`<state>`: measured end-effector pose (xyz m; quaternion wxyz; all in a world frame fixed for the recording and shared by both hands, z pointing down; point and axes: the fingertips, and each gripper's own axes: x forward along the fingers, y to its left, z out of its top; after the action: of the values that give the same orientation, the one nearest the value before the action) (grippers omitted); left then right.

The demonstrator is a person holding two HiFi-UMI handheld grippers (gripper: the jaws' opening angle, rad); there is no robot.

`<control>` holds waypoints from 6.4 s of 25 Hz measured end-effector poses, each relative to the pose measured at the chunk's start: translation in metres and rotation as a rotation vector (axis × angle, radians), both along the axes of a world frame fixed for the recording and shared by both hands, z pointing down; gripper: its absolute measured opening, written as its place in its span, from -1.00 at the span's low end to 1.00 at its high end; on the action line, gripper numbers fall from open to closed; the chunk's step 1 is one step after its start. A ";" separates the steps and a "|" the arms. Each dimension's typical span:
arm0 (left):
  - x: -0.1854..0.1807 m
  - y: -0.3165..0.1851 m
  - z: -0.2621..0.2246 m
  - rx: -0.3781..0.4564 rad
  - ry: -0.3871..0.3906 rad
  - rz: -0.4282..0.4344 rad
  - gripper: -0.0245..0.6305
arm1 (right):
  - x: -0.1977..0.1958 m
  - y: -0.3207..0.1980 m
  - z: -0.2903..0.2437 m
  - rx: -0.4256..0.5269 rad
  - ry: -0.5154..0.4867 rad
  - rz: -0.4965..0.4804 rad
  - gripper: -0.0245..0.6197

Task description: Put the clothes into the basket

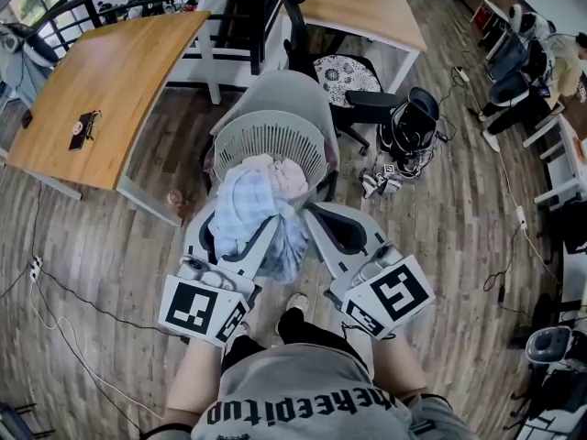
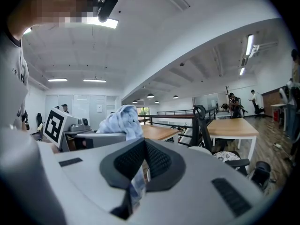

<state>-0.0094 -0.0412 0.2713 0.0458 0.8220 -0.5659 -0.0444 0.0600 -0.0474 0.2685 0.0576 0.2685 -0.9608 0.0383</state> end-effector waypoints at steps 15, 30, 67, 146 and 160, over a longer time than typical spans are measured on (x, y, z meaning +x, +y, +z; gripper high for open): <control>0.021 -0.028 0.006 -0.009 -0.006 -0.089 -0.09 | 0.020 -0.033 0.011 -0.015 -0.009 -0.086 -0.90; 0.029 -0.040 0.014 -0.040 -0.017 -0.102 -0.09 | 0.028 -0.048 0.019 -0.040 -0.024 -0.092 -0.90; -0.029 -0.147 0.002 -0.031 -0.022 0.091 -0.09 | -0.031 -0.134 0.015 -0.050 -0.024 0.081 -0.90; -0.059 -0.263 0.100 -0.242 0.052 -0.193 -0.09 | -0.068 -0.274 0.098 -0.234 0.089 -0.198 -0.90; -0.059 -0.256 0.149 -0.345 0.055 -0.230 -0.09 | -0.073 -0.274 0.148 -0.311 0.141 -0.240 -0.90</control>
<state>-0.0685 -0.2974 0.4201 0.1959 0.7304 -0.6538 0.0257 -0.0134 -0.3211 0.4162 0.1695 0.1419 -0.9621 0.1600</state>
